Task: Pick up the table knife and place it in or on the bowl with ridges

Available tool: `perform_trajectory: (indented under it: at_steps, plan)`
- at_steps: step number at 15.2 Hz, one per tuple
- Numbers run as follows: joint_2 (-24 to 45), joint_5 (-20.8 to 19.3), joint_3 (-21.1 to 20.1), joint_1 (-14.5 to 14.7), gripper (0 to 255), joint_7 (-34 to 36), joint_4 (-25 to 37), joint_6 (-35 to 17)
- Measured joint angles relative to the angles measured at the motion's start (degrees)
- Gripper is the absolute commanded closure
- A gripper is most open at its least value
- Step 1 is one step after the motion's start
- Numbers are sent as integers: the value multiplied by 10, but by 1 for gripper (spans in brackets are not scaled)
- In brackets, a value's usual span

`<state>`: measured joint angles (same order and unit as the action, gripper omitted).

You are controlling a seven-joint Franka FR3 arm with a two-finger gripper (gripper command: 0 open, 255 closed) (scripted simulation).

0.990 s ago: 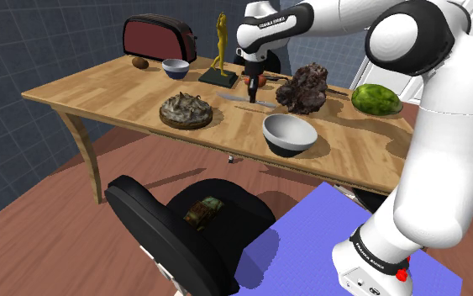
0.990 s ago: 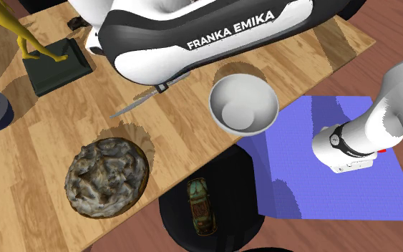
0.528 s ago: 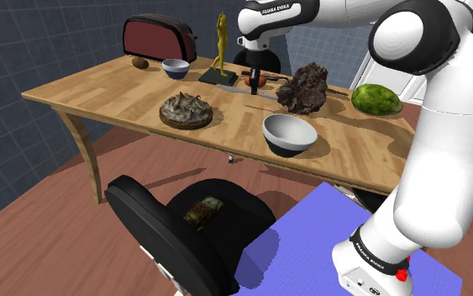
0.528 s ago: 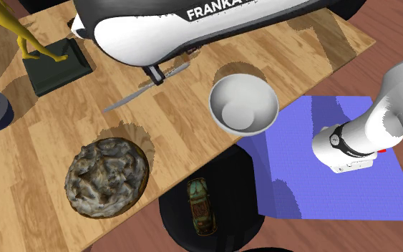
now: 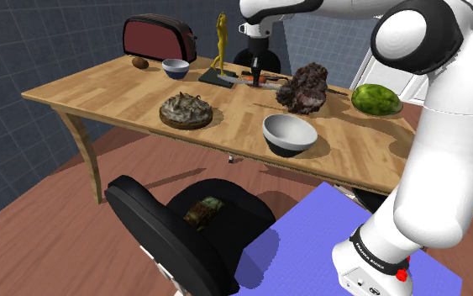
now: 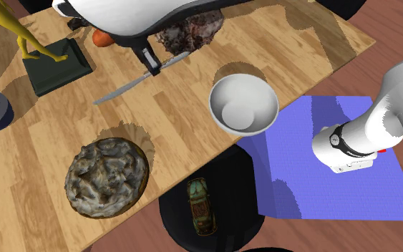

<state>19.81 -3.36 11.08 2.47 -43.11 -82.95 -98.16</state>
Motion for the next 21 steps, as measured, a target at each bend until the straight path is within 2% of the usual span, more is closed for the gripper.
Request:
perform_trajectory:
  at_steps: [5,6,14,21]
  plan:
    - [2,1,1,-2,255,-5,41,38]
    - [-11,-2,1,0,255,-3,24,35]
    - [-201,-37,-2,20,255,26,-217,-16]
    - [-369,-63,-15,23,255,52,-381,-11]
